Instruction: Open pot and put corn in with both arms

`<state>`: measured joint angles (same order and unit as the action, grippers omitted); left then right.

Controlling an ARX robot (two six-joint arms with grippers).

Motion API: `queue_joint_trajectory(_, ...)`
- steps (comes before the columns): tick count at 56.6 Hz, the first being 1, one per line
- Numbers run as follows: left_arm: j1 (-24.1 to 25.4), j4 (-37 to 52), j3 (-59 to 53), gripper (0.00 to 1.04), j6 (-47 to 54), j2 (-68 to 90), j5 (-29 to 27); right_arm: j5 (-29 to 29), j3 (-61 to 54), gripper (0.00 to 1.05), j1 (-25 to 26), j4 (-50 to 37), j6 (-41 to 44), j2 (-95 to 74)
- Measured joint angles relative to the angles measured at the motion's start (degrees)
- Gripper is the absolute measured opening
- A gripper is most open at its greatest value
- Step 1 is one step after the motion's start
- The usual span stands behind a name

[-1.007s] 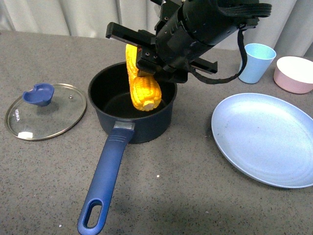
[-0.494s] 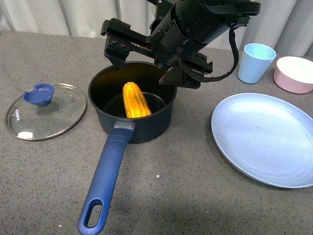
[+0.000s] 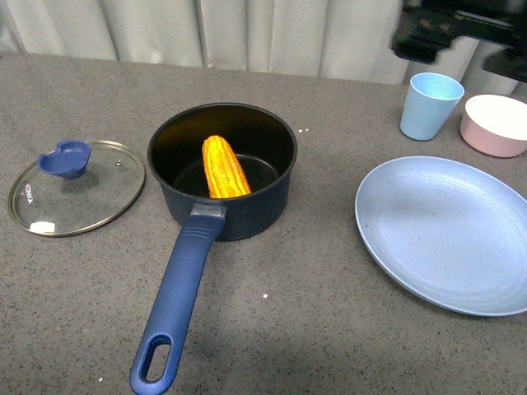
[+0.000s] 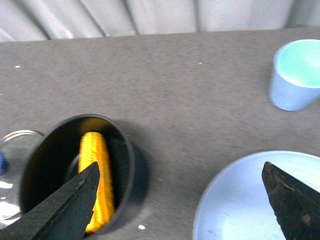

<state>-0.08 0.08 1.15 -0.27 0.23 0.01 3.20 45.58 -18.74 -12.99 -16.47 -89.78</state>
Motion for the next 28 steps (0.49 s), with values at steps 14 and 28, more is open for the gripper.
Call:
queue_joint_trajectory(14, 0.0, 0.0, 0.0, 0.98, 0.0, 0.0, 0.0, -0.5, -14.9, 0.95, 8.7, -1.9, 8.0, 18.6)
queue_joint_trajectory(28, 0.0, 0.0, 0.0, 0.98, 0.0, 0.0, 0.0, -4.6, -24.2, 0.95, 18.6, 5.6, 13.2, 37.5)
